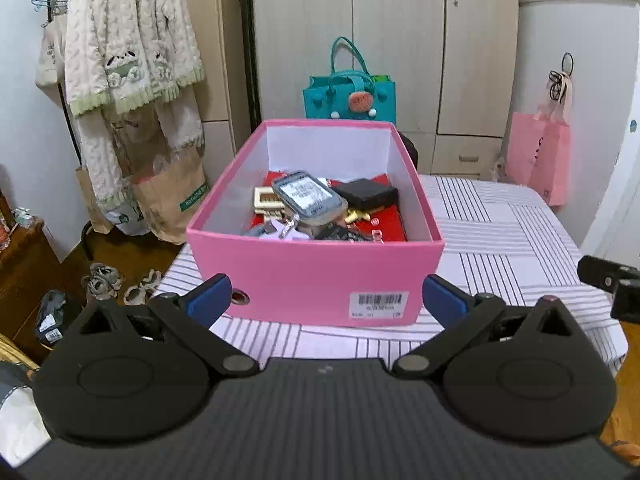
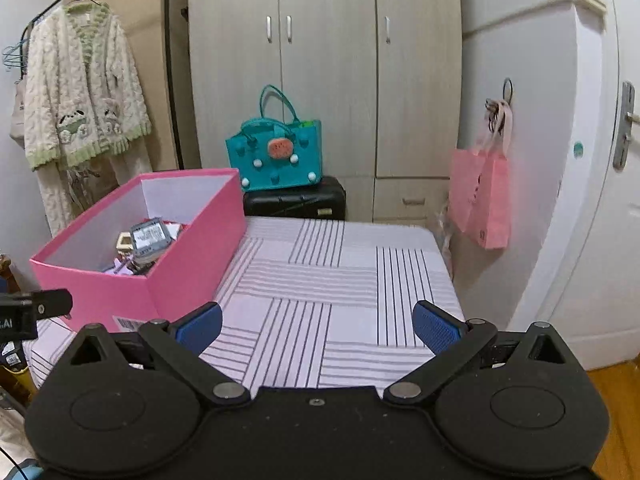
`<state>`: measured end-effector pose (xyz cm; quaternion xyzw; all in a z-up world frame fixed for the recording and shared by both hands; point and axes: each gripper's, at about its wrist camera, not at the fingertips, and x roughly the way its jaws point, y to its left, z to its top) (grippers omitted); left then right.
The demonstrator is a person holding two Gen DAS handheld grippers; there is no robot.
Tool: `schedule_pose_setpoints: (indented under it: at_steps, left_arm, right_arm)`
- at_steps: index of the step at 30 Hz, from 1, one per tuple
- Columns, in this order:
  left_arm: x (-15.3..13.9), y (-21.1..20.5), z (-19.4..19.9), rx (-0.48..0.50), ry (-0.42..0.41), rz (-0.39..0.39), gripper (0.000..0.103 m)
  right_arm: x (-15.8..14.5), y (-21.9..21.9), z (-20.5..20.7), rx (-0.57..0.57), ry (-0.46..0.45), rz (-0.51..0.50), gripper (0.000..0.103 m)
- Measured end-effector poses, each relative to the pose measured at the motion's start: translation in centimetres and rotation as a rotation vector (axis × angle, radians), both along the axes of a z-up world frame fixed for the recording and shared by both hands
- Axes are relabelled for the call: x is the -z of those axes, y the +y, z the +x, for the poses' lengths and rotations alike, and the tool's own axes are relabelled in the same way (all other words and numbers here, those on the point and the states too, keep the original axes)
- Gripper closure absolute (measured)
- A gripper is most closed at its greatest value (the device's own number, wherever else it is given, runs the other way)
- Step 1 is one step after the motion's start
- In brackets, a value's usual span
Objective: Organize rigid objects
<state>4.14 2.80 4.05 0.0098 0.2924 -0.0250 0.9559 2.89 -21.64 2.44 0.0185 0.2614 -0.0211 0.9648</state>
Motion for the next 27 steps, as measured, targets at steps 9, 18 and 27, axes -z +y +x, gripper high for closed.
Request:
schedule_pose_setpoints:
  at_steps: [9, 18, 27]
  left_arm:
    - [1.6, -0.7, -0.1, 0.022, -0.028, 0.005, 0.0]
    - [0.9, -0.4, 0.1, 0.021, -0.002, -0.023, 0.0]
    - [0.6, -0.3, 0.1, 0.014, -0.007, -0.03, 0.0]
  right_arm:
    - [0.9, -0.4, -0.4, 0.023, -0.006, -0.002, 0.0]
    - [0.3, -0.4, -0.6, 0.018, -0.025, -0.017, 0.0]
    - [0.4, -0.7, -0.2, 0.022, -0.024, -0.017, 0.0]
